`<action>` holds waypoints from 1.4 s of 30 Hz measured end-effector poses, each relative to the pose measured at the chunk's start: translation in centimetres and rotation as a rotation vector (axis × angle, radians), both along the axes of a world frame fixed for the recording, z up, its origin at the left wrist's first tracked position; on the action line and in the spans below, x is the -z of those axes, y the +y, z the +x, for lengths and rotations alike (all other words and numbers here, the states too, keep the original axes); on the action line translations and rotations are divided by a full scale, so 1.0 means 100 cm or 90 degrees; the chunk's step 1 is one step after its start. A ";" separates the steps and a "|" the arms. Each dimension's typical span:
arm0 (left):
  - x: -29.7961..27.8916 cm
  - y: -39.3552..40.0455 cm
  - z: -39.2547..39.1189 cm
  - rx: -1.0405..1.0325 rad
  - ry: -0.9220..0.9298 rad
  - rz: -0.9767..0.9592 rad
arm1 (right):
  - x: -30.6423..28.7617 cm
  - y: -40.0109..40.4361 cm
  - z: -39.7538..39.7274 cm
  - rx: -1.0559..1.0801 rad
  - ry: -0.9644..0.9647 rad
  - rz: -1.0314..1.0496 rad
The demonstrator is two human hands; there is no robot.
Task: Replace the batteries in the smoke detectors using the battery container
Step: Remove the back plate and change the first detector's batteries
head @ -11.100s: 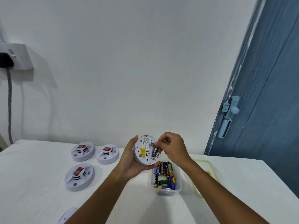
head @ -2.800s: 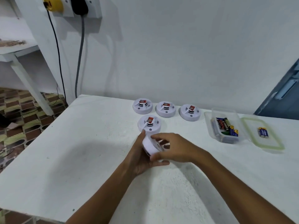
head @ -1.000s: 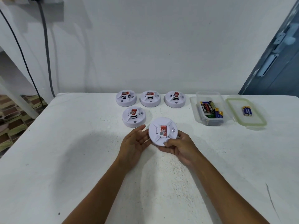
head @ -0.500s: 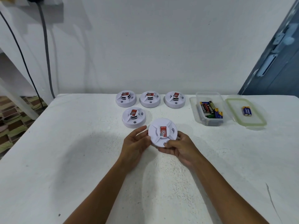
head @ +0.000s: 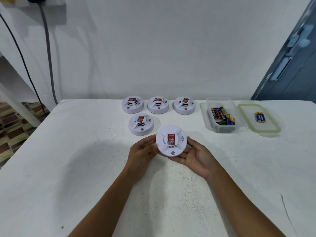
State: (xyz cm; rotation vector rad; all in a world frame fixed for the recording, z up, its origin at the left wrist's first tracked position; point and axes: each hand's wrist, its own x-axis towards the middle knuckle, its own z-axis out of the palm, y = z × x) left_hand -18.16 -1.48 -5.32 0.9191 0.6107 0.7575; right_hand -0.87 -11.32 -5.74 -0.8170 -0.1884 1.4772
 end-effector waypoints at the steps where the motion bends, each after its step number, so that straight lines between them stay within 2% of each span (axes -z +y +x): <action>1: 0.001 0.001 0.000 -0.001 -0.006 -0.009 | 0.001 0.000 0.000 0.001 0.000 0.002; 8: 0.003 0.004 0.001 -0.031 -0.030 -0.075 | 0.001 0.001 0.000 -0.001 -0.013 -0.002; 17: 0.002 0.004 0.000 -0.032 -0.043 -0.102 | 0.002 0.002 0.001 0.006 -0.009 -0.006; 42: 0.003 0.005 -0.001 -0.035 -0.043 -0.105 | 0.001 0.001 0.000 0.002 -0.011 -0.004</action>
